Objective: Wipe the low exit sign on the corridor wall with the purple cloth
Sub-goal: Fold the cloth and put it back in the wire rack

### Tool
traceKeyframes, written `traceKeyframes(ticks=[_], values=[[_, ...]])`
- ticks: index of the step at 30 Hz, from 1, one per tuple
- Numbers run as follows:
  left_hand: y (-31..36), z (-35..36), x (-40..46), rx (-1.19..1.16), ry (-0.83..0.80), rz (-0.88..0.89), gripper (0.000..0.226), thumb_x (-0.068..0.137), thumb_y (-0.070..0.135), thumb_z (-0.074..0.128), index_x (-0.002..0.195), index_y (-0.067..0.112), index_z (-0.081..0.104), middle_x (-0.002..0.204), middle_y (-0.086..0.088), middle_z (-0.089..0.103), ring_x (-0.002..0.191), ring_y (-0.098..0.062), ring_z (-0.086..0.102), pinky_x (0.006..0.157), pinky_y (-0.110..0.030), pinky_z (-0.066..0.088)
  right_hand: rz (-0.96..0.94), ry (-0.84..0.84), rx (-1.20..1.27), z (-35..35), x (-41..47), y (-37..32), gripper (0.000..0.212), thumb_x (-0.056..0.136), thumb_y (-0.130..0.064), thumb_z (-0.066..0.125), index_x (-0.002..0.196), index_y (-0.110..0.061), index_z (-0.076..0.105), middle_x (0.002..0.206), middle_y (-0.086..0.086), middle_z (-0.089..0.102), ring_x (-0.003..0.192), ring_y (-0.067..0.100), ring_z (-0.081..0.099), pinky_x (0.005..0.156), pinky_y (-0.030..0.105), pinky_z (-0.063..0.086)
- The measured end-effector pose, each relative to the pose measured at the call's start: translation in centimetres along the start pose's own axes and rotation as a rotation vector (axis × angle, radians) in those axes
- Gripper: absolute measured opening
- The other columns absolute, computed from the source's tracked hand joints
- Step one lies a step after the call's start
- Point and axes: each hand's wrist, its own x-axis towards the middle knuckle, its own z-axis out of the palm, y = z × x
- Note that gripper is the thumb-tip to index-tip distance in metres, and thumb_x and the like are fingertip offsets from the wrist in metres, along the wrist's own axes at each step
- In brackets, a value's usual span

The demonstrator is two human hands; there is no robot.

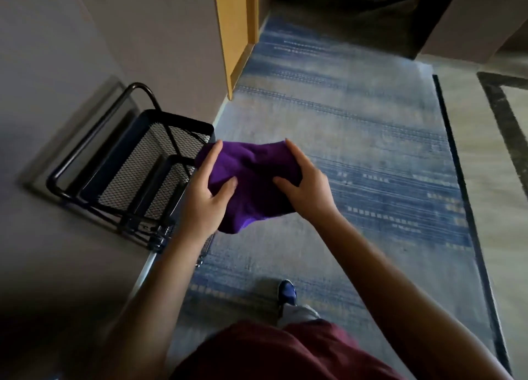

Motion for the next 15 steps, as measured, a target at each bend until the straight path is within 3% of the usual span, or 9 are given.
traceKeyframes(ticks=[3,7,9,12,15], values=[[-0.2,0.3,3.2,-0.018,0.109,-0.037,0.068,0.092,0.012,0.068,0.154,0.026,0.043,0.138,0.024,0.055,0.126,0.012,0.055,0.104,-0.009,0.041,-0.071,-0.111,-0.002,-0.2,5.8,-0.4,0.077,0.093,-0.023,0.074,0.16,-0.035,0.037,0.141,0.001,0.069,0.126,0.025,0.066,0.104,0.034,0.051],[-1.4,-0.9,5.6,-0.007,0.27,-0.117,0.068,0.093,0.011,0.068,0.154,0.023,0.042,0.141,0.027,0.049,0.131,0.017,0.046,0.107,-0.006,0.035,-0.208,-0.215,0.077,1.7,11.7,-1.9,0.071,0.093,-0.014,0.073,0.157,-0.032,0.046,0.136,-0.015,0.062,0.121,-0.005,0.055,0.101,0.003,0.037],[-2.4,-2.0,6.3,0.012,0.343,-0.156,0.068,0.091,0.014,0.067,0.154,0.021,0.042,0.143,0.024,0.049,0.132,0.017,0.045,0.107,-0.005,0.034,-0.269,-0.272,0.093,3.6,14.1,-2.6,0.069,0.093,-0.011,0.073,0.155,-0.027,0.049,0.137,-0.016,0.06,0.122,-0.012,0.049,0.101,-0.003,0.032],[-4.4,-3.7,6.8,0.024,0.411,-0.264,0.071,0.09,0.015,0.067,0.155,0.021,0.041,0.153,0.007,0.049,0.14,0.0,0.045,0.114,-0.013,0.033,-0.326,-0.371,0.078,7.0,17.1,-3.9,0.065,0.092,-0.01,0.074,0.152,-0.024,0.054,0.14,-0.006,0.065,0.124,-0.002,0.056,0.106,0.006,0.037],[-6.3,-5.6,7.1,0.026,0.456,-0.333,0.074,0.087,0.017,0.07,0.155,0.023,0.041,0.153,0.005,0.048,0.14,-0.001,0.043,0.113,-0.01,0.031,-0.334,-0.408,0.073,10.3,19.0,-5.6,0.056,0.089,-0.009,0.077,0.142,-0.023,0.063,0.125,-0.009,0.07,0.117,0.011,0.065,0.107,0.027,0.048]])
